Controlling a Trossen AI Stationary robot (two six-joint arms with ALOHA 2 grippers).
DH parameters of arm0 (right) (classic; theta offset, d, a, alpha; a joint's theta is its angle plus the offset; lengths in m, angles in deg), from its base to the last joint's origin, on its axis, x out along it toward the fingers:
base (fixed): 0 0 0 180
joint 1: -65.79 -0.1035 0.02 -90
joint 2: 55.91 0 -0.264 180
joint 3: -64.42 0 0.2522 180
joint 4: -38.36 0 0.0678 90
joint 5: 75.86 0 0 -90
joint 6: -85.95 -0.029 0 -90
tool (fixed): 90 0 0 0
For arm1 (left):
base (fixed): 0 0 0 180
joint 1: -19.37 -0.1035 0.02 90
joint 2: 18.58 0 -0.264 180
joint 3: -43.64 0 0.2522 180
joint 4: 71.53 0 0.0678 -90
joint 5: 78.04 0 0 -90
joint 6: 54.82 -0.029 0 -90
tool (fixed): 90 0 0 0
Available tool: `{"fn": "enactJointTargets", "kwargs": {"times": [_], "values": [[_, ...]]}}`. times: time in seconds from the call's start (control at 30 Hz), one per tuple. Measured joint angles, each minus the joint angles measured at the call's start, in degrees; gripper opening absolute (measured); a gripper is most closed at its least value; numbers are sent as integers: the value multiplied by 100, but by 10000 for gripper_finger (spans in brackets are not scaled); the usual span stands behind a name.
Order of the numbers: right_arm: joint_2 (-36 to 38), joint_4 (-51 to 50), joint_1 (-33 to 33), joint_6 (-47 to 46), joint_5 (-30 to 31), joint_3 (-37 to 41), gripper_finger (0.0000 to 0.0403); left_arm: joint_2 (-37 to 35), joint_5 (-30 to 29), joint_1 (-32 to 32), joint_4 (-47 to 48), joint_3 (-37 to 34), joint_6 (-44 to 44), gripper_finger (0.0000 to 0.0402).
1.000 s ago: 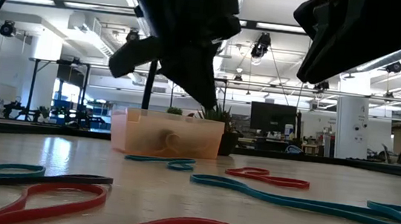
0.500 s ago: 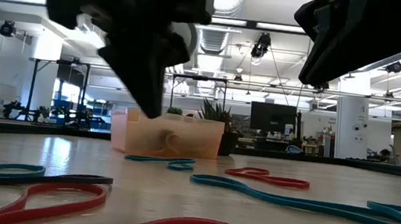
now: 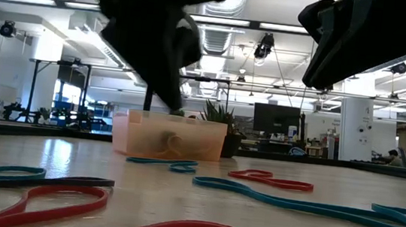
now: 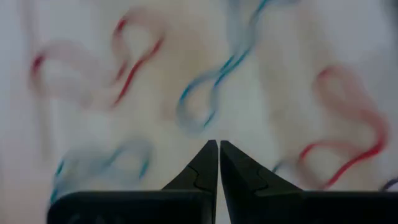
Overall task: Pick and place rubber bands into bin
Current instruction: Put the blue rubberband into the orange bin
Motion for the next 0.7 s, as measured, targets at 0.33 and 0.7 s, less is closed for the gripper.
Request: {"fn": "enactJointTargets", "kwargs": {"times": [0.33, 0.7], "values": [[0, 12, 4, -660, -35, 301, 54, -5, 72, 63, -444, -2, -555, 81], [0, -3, 4, -610, -47, 396, 54, 303, -370, 110, 194, 2, -745, 147]]}}
